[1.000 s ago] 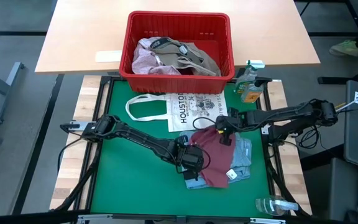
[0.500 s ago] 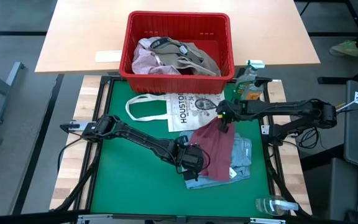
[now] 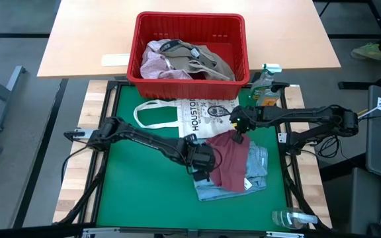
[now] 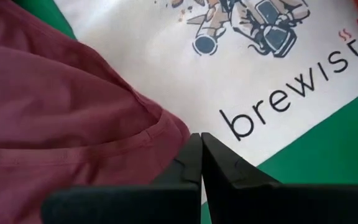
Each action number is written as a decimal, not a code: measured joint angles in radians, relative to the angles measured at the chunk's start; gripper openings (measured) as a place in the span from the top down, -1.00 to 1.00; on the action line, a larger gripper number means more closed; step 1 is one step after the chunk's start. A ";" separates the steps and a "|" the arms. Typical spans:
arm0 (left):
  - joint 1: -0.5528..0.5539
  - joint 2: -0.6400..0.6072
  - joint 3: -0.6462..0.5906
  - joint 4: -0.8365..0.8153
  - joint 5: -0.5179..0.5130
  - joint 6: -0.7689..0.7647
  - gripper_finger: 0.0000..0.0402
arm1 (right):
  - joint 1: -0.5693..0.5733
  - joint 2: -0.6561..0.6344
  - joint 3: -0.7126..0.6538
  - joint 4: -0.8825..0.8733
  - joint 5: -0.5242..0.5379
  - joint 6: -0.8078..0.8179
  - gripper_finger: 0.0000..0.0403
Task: Fold Laundry from Bin
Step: Fold the red underwear from the red laundry basket
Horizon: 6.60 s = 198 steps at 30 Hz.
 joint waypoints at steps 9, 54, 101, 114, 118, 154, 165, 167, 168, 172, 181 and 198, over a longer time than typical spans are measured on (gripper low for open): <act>0.060 -0.030 0.000 -0.065 -0.005 0.051 0.37 | 0.000 0.000 0.000 -0.004 -0.002 0.000 0.63; 0.195 -0.004 -0.044 0.056 0.272 -0.207 0.37 | 0.000 -0.012 0.056 -0.129 -0.114 -0.008 0.11; 0.199 0.033 -0.111 0.140 0.284 -0.388 0.37 | 0.001 -0.141 0.055 -0.237 -0.114 -0.026 0.11; 0.199 0.036 -0.110 0.169 0.280 -0.353 0.59 | 0.001 -0.141 0.055 -0.235 -0.114 -0.027 0.11; 0.199 0.036 -0.110 0.168 0.295 -0.353 0.89 | 0.001 -0.141 0.055 -0.235 -0.114 -0.027 0.11; 0.118 0.103 -0.081 0.856 0.232 -0.363 1.00 | 0.001 -0.481 0.055 -0.176 -0.210 -0.019 0.11; 0.120 0.154 -0.082 0.934 0.188 -0.328 1.00 | 0.000 -0.480 0.055 -0.176 -0.210 -0.019 0.11; 0.118 0.154 -0.082 0.973 0.184 -0.271 0.96 | 0.000 -0.480 0.055 -0.176 -0.210 -0.019 0.11; 0.117 0.154 -0.082 1.000 0.184 -0.242 0.93 | 0.000 -0.480 0.055 -0.176 -0.209 -0.019 0.11; 0.109 0.163 -0.081 1.120 0.182 -0.125 0.76 | 0.000 -0.480 0.055 -0.176 -0.209 -0.019 0.11; 0.101 0.187 -0.081 1.169 0.178 -0.051 0.47 | 0.000 -0.480 0.055 -0.179 -0.210 -0.019 0.11; 0.120 0.143 -0.081 1.028 0.431 0.171 0.43 | 0.151 -0.479 0.006 -0.086 -0.495 0.099 0.11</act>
